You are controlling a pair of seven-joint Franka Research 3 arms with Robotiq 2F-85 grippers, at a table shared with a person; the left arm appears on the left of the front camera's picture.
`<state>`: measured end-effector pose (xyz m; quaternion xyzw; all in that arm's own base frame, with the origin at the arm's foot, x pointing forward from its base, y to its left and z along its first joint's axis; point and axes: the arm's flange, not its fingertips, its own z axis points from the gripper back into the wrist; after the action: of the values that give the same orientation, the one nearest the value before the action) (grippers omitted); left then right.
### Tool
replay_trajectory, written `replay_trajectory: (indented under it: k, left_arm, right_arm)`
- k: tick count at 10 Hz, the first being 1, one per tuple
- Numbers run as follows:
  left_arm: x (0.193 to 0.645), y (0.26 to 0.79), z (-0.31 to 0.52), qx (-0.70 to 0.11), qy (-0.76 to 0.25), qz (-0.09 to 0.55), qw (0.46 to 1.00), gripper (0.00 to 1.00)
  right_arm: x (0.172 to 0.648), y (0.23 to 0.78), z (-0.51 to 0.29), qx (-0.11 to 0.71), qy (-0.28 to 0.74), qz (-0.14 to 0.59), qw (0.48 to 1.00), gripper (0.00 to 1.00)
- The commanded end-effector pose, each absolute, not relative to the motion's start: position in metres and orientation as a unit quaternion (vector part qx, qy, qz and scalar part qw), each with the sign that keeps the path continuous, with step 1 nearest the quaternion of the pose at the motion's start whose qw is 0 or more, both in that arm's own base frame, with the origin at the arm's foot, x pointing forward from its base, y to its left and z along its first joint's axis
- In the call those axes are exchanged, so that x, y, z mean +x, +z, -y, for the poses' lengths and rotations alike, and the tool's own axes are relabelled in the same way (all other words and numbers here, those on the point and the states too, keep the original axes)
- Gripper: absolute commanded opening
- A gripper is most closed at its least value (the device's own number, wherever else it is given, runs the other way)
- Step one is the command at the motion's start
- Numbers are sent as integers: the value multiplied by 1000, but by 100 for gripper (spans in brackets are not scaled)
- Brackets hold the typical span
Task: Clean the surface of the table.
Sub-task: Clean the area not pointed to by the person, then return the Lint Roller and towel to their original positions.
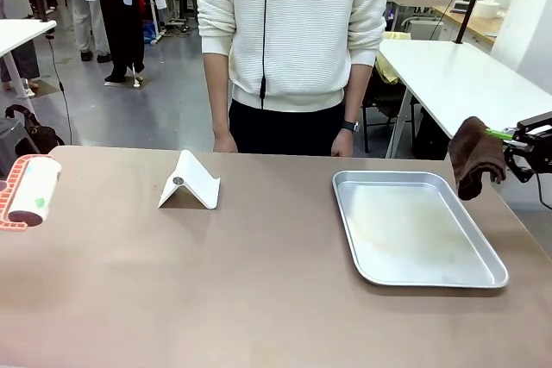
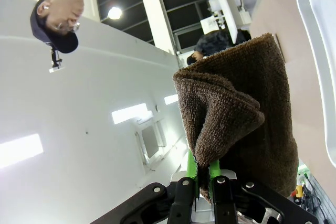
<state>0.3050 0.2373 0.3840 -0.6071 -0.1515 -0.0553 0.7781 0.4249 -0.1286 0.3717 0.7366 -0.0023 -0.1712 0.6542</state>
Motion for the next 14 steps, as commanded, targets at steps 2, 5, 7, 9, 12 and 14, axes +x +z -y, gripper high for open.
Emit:
replay_trajectory:
  k: [2, 5, 7, 9, 12, 14]
  left_arm:
    - [305, 396, -232, -608, -60, 165, 774, 22]
    - [305, 396, -232, -608, -60, 165, 774, 22]
    - [305, 396, -232, -608, -60, 165, 774, 22]
    - [305, 396, -232, -608, -60, 165, 774, 22]
    - [305, 396, -232, -608, -60, 165, 774, 22]
    - [305, 396, -232, -608, -60, 165, 774, 22]
  right_arm:
    - [423, 378, 129, 740, -170, -3, 651, 0]
    - [423, 378, 129, 740, -170, -3, 651, 0]
    - [423, 378, 129, 740, -170, -3, 651, 0]
    - [423, 378, 129, 740, -170, -3, 651, 0]
    - [423, 378, 129, 740, -170, -3, 651, 0]
    - [423, 378, 129, 740, -170, -3, 651, 0]
